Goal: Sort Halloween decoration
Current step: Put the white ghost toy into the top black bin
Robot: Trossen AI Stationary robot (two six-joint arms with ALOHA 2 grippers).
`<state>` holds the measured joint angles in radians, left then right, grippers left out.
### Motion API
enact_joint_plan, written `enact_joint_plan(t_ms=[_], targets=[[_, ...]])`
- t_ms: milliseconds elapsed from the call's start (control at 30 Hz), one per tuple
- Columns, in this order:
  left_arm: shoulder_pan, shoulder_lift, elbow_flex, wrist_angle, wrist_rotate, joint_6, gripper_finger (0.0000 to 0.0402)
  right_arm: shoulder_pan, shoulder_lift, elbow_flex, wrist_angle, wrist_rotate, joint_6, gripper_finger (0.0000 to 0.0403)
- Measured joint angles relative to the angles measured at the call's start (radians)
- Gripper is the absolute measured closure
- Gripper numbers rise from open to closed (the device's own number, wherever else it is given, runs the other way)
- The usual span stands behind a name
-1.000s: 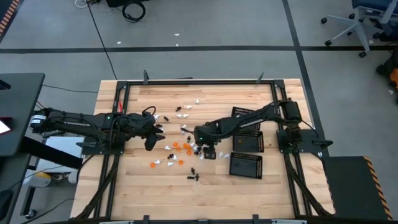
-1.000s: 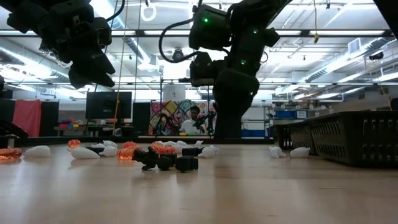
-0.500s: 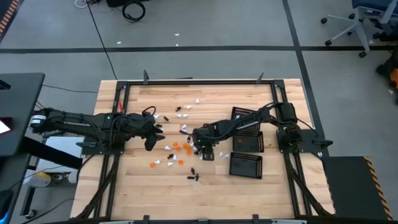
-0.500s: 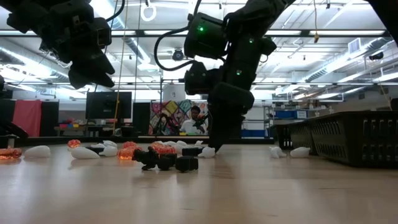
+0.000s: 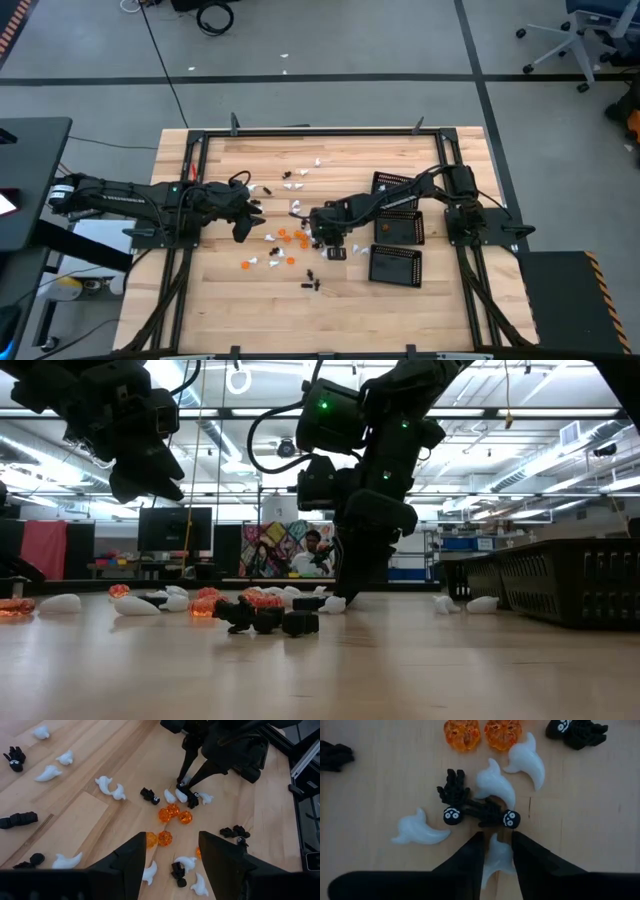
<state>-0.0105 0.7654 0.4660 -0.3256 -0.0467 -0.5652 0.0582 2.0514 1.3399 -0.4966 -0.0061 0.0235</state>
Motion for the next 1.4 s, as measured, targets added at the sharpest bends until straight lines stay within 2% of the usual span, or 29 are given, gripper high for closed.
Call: enact_joint_plan(t_ms=[533,767,833,1033,1233,1400], targets=[[0.000,0.000,0.000,-0.001,0.000,0.001,0.0209,-0.015,-0.037,-0.004,-0.056,-0.020,-0.044,0.0310],[0.000,0.000,0.000,-0.001,0.000,0.001,0.0209,-0.034,-0.038,0.076,-0.205,-0.039,-0.084,0.0310],[0.000,0.000,0.000,-0.001,0.000,0.005,0.0209,-0.043,-0.039,0.085,-0.201,-0.049,-0.096,0.0310],[0.000,0.000,0.000,-0.001,0.000,0.004,0.0209,-0.070,-0.040,0.086,-0.229,-0.096,-0.001,0.0307],[0.000,0.000,0.000,-0.001,0.000,0.003,0.0209,-0.057,-0.040,0.086,-0.321,-0.148,0.100,0.0273],[0.000,0.000,0.000,-0.001,0.000,0.003,0.0209,-0.017,-0.041,0.086,-0.329,-0.062,0.164,0.0222]])
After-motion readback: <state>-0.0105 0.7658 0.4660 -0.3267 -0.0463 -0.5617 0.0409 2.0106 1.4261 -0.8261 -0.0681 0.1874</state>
